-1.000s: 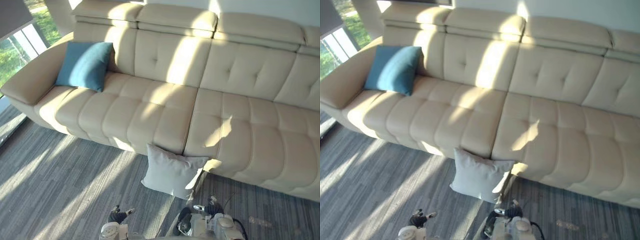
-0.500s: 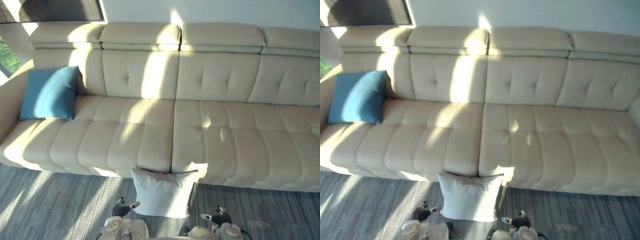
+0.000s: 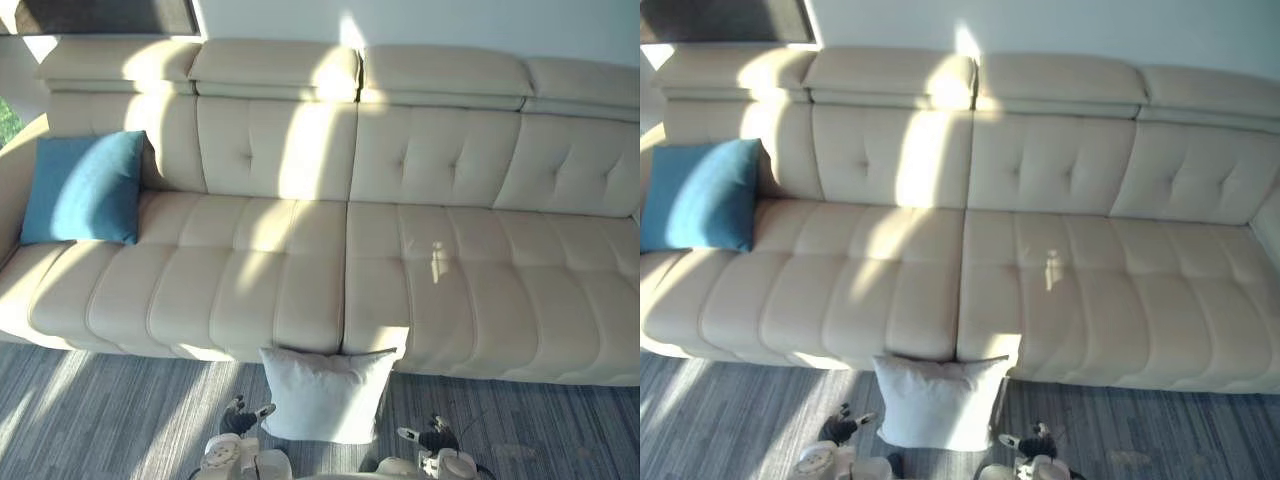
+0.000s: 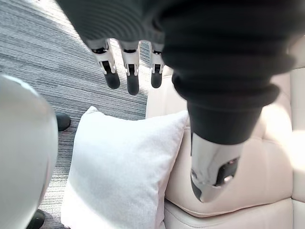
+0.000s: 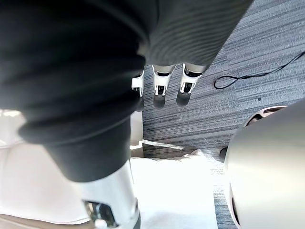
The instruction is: Pick up cushions and gather them together orderly.
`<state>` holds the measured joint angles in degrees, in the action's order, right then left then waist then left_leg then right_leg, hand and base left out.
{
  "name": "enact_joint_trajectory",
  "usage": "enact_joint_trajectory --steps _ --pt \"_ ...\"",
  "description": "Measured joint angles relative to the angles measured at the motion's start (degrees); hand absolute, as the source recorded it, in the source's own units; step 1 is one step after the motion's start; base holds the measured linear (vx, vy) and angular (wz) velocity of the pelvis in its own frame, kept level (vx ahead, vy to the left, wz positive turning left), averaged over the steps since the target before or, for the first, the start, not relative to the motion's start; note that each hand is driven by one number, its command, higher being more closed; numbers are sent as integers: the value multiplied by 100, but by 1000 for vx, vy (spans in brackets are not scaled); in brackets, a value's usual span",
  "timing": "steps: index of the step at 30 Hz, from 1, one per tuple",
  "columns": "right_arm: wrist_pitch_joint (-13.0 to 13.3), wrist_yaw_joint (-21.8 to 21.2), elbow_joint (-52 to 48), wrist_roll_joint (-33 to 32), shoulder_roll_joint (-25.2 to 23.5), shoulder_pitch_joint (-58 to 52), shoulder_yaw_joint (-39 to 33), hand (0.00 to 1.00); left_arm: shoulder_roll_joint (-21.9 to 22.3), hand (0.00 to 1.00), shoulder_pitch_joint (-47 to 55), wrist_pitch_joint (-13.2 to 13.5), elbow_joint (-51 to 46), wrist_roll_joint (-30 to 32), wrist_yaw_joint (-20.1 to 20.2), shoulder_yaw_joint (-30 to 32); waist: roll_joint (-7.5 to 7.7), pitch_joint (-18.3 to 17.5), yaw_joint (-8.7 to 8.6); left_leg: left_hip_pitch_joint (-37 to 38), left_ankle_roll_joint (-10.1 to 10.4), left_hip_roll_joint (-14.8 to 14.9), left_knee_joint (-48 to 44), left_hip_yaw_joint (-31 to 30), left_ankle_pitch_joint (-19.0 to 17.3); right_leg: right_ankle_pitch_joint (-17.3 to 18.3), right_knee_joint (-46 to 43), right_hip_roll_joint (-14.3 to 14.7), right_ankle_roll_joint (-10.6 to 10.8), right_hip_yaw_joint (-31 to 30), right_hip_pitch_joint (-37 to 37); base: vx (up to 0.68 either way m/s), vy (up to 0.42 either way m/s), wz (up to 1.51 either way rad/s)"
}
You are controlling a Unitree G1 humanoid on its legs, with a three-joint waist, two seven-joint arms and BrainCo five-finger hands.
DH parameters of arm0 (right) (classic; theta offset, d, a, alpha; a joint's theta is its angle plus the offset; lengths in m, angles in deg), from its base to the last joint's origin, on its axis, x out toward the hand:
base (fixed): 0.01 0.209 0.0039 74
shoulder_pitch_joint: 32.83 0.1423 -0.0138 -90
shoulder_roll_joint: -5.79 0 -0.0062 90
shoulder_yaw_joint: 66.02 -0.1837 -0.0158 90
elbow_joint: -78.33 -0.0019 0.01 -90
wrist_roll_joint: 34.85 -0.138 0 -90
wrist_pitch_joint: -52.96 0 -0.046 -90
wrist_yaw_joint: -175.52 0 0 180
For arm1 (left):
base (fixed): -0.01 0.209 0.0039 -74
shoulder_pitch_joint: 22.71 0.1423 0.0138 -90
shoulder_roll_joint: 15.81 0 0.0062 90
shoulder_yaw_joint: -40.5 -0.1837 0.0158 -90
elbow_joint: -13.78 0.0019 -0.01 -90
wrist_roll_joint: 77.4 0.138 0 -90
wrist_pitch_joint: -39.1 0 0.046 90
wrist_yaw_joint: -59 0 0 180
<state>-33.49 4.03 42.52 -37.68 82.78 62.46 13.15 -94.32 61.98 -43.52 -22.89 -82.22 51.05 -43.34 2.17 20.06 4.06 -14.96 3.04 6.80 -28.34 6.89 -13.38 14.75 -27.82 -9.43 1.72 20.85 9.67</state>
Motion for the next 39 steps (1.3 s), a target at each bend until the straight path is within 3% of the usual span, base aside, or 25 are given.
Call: enact_joint_trajectory --steps 4,10,13,17,21,29,30,32,33,39 --pt "80 257 -401 -312 315 754 -4 0 -297 0 -655 56 -125 -337 -331 405 76 573 90 -1471 -93 184 -1373 -123 -443 421 -1246 -155 -110 -53 1373 -271 42 -5" --pt "153 519 -621 -756 764 1969 -79 0 -792 0 -1802 192 -472 -783 -600 1279 111 1089 98 -3276 -164 263 -2519 -223 -491 568 -2474 -342 -265 -219 3185 -134 30 -5" --pt "161 565 -723 -949 1009 2651 -90 0 -1077 0 -2419 226 -719 -898 -672 1501 118 1147 49 -4216 -197 247 -3000 -278 -479 617 -3026 -458 -312 -287 4133 -125 3 2" --pt "264 579 -861 -1113 1318 3532 -89 0 -1359 0 -3101 338 -870 -1024 -681 1451 105 1182 -9 -5177 -290 218 -3317 -279 -381 596 -3450 -569 -375 -363 5137 -115 -25 3" --pt "322 605 -857 -1138 1492 4485 -83 0 -1488 0 -3831 368 -935 -1119 -678 949 104 1186 -38 -6025 -334 184 -3325 -254 -174 466 -3540 -594 -371 -441 6055 -99 -29 -1" --pt "496 890 -828 -1185 1331 5372 -11 0 -1021 0 -5070 363 -919 -1102 -781 -89 71 1224 -157 -6853 -366 152 -3662 -244 -98 411 -3979 -711 -443 -580 6937 -74 16 1" --pt "495 967 -816 -1187 1251 5502 -12 100 -967 0 -5227 361 -905 -1101 -838 -173 71 1224 -187 -6915 -348 147 -3630 -240 -59 410 -3962 -715 -437 -579 7008 -93 19 4" --pt "529 1104 -775 -1188 1190 5728 -43 100 -932 0 -5465 360 -879 -1101 -946 -261 58 1237 -220 -7020 -303 132 -3523 -236 7 364 -3905 -726 -434 -565 7127 -100 12 6" --pt "564 1194 -756 -1188 1163 5807 -48 100 -919 100 -5547 359 -878 -1100 -994 -282 69 1257 -243 -7059 -274 131 -3452 -238 43 336 -3859 -725 -438 -551 7178 -71 4 5" --pt "554 1215 -733 -1528 1129 6029 40 100 -725 100 -5761 354 -882 -1032 -1362 -284 53 1290 -292 -7148 -182 159 -3236 -246 237 200 -3678 -651 -537 -503 7287 -66 13 0"
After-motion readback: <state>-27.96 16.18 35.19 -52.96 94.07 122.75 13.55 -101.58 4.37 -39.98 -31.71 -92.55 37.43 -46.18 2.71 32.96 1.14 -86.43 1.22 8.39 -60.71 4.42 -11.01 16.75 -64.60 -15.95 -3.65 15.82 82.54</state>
